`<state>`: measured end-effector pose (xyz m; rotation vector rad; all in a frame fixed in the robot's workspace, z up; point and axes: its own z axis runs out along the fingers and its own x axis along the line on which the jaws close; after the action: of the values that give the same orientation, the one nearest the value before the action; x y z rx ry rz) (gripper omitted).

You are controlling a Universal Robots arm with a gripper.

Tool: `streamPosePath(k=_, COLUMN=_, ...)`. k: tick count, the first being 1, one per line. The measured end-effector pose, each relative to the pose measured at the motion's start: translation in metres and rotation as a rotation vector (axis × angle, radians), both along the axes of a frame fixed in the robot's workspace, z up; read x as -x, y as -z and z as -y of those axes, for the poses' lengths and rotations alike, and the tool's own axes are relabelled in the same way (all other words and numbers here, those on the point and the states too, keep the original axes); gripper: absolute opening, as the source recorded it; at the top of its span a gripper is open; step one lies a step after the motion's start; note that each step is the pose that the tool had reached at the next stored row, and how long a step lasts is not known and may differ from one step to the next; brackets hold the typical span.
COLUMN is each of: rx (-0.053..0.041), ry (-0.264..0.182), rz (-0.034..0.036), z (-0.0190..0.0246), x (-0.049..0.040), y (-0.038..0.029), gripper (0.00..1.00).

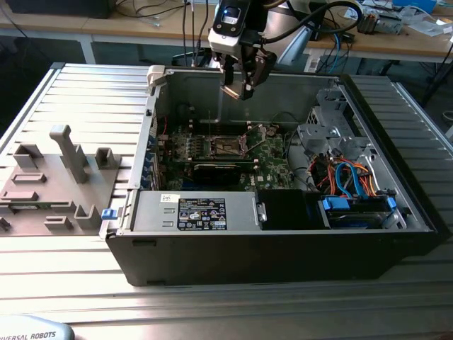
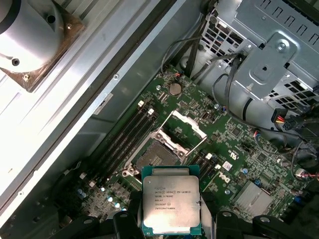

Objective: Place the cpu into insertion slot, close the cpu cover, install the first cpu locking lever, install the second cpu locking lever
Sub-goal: 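Place the cpu into insertion slot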

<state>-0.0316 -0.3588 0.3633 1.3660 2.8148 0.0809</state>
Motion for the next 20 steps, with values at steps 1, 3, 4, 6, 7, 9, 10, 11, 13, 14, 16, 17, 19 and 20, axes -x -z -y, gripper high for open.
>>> streamPosePath(k=1, rx=0.0001, ry=0.001, rz=0.0000, z=0.0000, x=0.0000, y=0.0000, gripper=0.54)
streamPosePath(k=3, rx=0.0001, ry=0.003, rz=0.0000, z=0.0000, x=0.0000, y=0.0000, gripper=0.54)
streamPosePath(k=4, rx=0.0001, ry=0.003, rz=0.0000, z=0.0000, x=0.0000, y=0.0000, gripper=0.54)
streamPosePath(k=6, rx=0.0000, ry=0.004, rz=0.0000, z=0.0000, x=0.0000, y=0.0000, gripper=0.54)
streamPosePath(k=7, rx=0.0000, ry=0.004, rz=0.0000, z=0.0000, x=0.0000, y=0.0000, gripper=0.54)
streamPosePath(k=9, rx=0.0000, ry=0.005, rz=0.0000, z=0.0000, x=0.0000, y=0.0000, gripper=0.54)
streamPosePath(k=10, rx=0.0000, ry=0.006, rz=0.0000, z=0.0000, x=0.0000, y=0.0000, gripper=0.54)
streamPosePath(k=11, rx=0.0000, ry=0.007, rz=0.0000, z=0.0000, x=0.0000, y=0.0000, gripper=0.54)
streamPosePath(k=13, rx=0.0000, ry=0.008, rz=0.0000, z=0.0000, x=0.0000, y=0.0000, gripper=0.54)
streamPosePath(k=14, rx=0.0000, ry=0.008, rz=0.0000, z=0.0000, x=0.0000, y=0.0000, gripper=0.54)
streamPosePath(k=16, rx=0.0000, ry=0.009, rz=0.0000, z=0.0000, x=0.0000, y=0.0000, gripper=0.54)
streamPosePath(k=17, rx=0.0000, ry=0.010, rz=0.0000, z=0.0000, x=0.0000, y=0.0000, gripper=0.54)
streamPosePath(k=19, rx=0.0001, ry=0.012, rz=0.0000, z=0.0000, x=0.0000, y=0.0000, gripper=0.54)
streamPosePath(k=20, rx=0.0000, ry=0.012, rz=0.0000, z=0.0000, x=0.0000, y=0.0000, gripper=0.54)
